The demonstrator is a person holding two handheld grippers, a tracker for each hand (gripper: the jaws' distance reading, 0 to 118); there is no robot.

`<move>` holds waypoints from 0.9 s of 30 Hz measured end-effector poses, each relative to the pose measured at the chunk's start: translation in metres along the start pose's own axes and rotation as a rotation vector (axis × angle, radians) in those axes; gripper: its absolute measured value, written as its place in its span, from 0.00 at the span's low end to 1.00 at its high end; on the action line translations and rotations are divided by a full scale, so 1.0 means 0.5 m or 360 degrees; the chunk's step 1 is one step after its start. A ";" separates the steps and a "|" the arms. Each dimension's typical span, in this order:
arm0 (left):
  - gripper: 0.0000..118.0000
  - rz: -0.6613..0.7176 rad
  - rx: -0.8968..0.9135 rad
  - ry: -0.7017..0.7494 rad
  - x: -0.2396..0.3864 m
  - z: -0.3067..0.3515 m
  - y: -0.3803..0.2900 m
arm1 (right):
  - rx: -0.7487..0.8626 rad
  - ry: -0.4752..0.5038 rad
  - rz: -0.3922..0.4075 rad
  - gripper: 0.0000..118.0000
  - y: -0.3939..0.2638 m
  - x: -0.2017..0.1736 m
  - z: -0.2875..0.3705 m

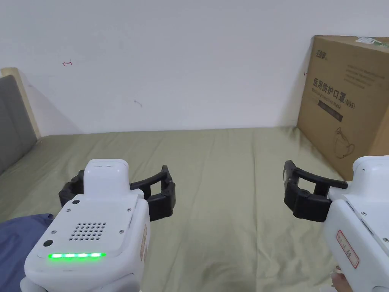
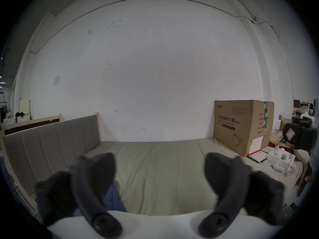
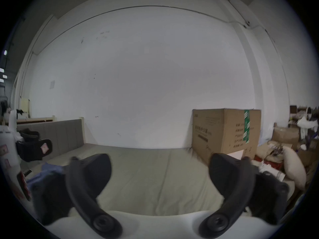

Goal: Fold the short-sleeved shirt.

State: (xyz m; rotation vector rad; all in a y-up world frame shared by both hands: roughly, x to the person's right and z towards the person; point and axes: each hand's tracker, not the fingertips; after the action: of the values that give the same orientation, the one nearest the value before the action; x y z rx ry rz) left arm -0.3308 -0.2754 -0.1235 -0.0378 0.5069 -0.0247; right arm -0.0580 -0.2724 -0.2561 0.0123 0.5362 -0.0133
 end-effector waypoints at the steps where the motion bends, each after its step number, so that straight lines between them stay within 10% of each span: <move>1: 0.39 -0.0002 -0.0001 -0.0027 0.000 0.000 0.001 | -0.0026 0.0028 -0.0056 0.50 0.000 0.006 -0.003; 2: 0.12 -0.0014 -0.0010 -0.0044 0.002 -0.001 0.003 | -0.0041 0.0008 -0.0093 0.10 0.000 0.010 -0.007; 3: 0.02 -0.0035 -0.0031 -0.0037 0.005 -0.005 0.003 | -0.0068 -0.0049 -0.0115 0.01 -0.002 0.015 -0.014; 18: 0.01 0.0089 -0.0159 -0.0067 -0.012 -0.020 -0.030 | -0.0198 -0.0097 -0.0220 0.00 -0.019 0.046 -0.026; 24: 0.01 0.0110 -0.0193 0.0278 -0.181 0.045 -0.043 | -0.0245 0.0079 -0.0460 0.00 -0.039 -0.085 -0.096; 27: 0.01 0.0107 -0.0196 0.0542 -0.287 0.102 -0.049 | -0.0323 0.0320 -0.0336 0.00 -0.046 -0.200 -0.124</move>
State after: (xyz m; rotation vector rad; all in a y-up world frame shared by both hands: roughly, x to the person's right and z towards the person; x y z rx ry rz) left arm -0.4317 -0.2938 -0.0086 -0.1385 0.8496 0.0670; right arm -0.1759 -0.2933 -0.2588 -0.2433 0.7362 -0.1648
